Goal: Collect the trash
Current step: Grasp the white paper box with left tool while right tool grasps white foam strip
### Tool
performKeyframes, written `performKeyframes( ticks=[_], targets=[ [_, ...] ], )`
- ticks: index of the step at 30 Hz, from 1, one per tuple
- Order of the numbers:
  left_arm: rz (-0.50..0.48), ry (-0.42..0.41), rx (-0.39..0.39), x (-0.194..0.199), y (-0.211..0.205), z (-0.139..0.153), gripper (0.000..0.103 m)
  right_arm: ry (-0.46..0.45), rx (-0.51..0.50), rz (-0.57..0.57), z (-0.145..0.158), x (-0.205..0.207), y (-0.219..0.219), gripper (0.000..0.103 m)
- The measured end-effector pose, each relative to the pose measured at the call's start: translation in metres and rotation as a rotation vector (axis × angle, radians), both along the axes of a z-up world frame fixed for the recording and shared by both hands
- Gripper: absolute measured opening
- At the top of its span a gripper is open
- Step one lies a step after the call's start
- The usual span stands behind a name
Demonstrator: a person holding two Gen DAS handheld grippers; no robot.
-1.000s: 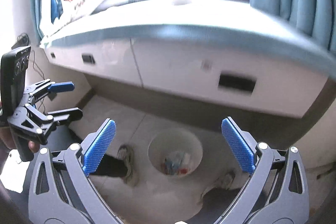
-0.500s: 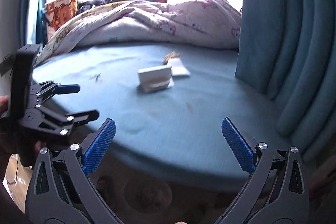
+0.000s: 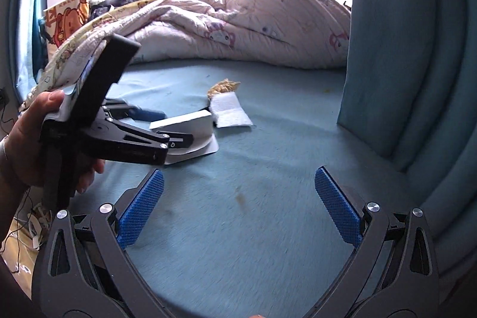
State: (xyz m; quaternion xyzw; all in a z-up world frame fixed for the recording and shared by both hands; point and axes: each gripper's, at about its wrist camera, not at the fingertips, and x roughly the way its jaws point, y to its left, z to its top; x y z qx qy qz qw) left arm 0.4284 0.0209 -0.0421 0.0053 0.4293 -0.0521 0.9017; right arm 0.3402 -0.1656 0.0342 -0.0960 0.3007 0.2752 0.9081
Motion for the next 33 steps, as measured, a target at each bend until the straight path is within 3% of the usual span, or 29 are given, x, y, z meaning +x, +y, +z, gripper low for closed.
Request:
performKeyframes(
  ticks=[7,13,20,25,27,29,30,31,33],
  targets=[
    [-0.013,-0.016,-0.053,-0.008,0.009,0.000,0.037,0.025,-0.002,0.000,-0.012,0.023,0.008,0.098],
    [-0.005,-0.035,-0.038,-0.017,0.015,0.005,0.032,0.057,-0.015,0.032,-0.017,0.044,0.028,0.098],
    [0.055,-0.067,-0.039,-0.011,0.053,0.018,0.026,0.194,-0.022,0.040,-0.026,0.115,0.067,0.098],
    [0.086,-0.078,-0.074,-0.002,0.076,0.018,0.025,0.218,-0.094,0.071,-0.040,0.143,0.104,0.097],
    [0.088,-0.082,-0.092,0.000,0.081,0.016,0.025,0.229,-0.120,0.060,-0.048,0.154,0.114,0.091],
    [0.087,-0.081,-0.098,0.001,0.082,0.013,0.025,0.276,-0.137,0.060,-0.057,0.164,0.119,0.076],
    [0.085,-0.077,-0.098,0.001,0.082,0.010,0.025,0.268,-0.125,0.063,-0.055,0.164,0.119,0.067],
    [0.084,-0.075,-0.099,0.000,0.081,0.007,0.025,0.263,-0.123,0.064,-0.056,0.163,0.120,0.051],
    [0.085,-0.075,-0.100,-0.002,0.082,0.004,0.025,0.244,-0.132,0.059,-0.056,0.160,0.120,0.050]
  ],
)
